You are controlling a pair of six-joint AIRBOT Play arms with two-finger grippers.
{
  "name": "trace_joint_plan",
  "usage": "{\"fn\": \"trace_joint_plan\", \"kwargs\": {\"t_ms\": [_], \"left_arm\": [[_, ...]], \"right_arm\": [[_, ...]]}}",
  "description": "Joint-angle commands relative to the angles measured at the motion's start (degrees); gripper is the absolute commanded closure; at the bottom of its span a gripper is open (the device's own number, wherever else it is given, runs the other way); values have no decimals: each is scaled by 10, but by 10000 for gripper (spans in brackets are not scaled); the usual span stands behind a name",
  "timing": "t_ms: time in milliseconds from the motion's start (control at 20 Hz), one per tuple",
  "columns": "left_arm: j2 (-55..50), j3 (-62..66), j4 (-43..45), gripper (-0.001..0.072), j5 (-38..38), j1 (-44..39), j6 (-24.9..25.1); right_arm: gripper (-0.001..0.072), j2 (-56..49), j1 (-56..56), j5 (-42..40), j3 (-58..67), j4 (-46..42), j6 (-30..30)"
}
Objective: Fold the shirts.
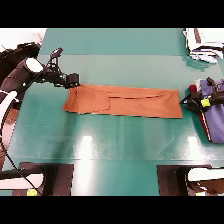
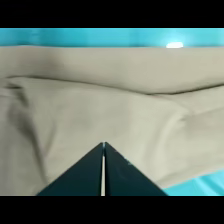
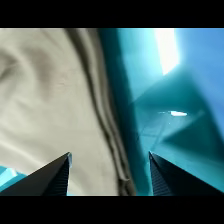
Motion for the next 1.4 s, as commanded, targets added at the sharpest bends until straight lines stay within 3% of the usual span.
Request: {"fn": "trace_joint_plan", "kwargs": {"t_ms": [0, 150, 300, 550, 850, 1350], "left_arm": [[-3, 0, -32, 676, 9, -21, 5], [-21, 0, -32, 683, 36, -63, 5], [-49, 1, -49, 684, 74, -109, 4], [-141, 82, -52, 683, 78, -185, 5], [-252, 216, -69, 684, 37, -237, 3], [-286, 223, -95, 683, 45, -245, 4]], "right_arm": [[255, -4, 12, -41, -31, 17, -13], [300, -33, 49, -36, -12, 45, -14], [698, -36, 78, -25, 20, 46, -17], [698, 51, 114, -9, 88, 49, -16], [698, 92, 183, 41, 229, 169, 9], [698, 92, 291, 23, 344, 181, 34]]}}
